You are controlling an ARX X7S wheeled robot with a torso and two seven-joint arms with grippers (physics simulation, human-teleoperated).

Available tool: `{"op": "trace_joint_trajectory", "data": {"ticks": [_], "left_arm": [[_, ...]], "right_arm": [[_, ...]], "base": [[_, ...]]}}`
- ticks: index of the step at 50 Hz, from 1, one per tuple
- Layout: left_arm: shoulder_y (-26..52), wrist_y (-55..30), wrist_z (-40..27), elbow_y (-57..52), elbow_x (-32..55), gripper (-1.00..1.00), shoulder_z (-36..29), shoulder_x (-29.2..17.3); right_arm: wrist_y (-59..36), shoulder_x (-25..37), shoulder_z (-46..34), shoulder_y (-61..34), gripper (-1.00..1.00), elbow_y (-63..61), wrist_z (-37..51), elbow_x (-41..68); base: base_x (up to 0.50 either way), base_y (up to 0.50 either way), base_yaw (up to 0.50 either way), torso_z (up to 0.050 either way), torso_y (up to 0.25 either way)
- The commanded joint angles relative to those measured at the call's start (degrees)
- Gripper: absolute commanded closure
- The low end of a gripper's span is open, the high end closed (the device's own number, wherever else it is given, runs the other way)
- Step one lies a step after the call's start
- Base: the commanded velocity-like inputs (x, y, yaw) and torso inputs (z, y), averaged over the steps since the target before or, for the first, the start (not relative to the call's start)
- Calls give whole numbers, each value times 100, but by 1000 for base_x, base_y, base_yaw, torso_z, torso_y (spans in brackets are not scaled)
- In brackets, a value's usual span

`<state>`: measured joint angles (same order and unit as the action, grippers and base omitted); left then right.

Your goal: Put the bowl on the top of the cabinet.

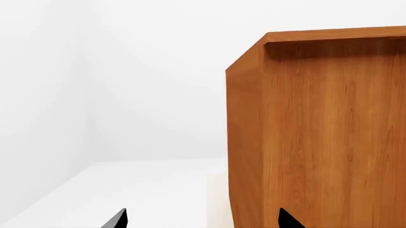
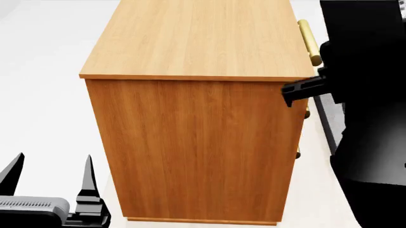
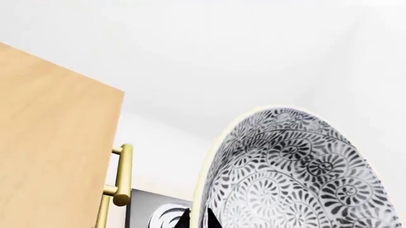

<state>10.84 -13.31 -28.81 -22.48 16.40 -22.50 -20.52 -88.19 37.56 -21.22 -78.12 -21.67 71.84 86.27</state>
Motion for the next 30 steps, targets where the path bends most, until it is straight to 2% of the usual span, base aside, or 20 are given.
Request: {"op": "trace_joint_trajectory", "data": {"ticks": [1,16,30], "left_arm": [[-12,30,-4,2,21,-100,-1,-15],[-13,29,-18,-15,50,-100,-4,-37],[-5,35,-27,16,40,-100,-43,-40]], "right_arm": [[-5,-418,-1007,-1599,100,976,304,182],[190,-958,-1803,-2500,100,1555,16,-199],[422,-1422,-2027,-3028,100,1968,-225,-396]], "base": [[0,0,0,0,0],[0,0,0,0,1],[0,0,0,0,1]]}}
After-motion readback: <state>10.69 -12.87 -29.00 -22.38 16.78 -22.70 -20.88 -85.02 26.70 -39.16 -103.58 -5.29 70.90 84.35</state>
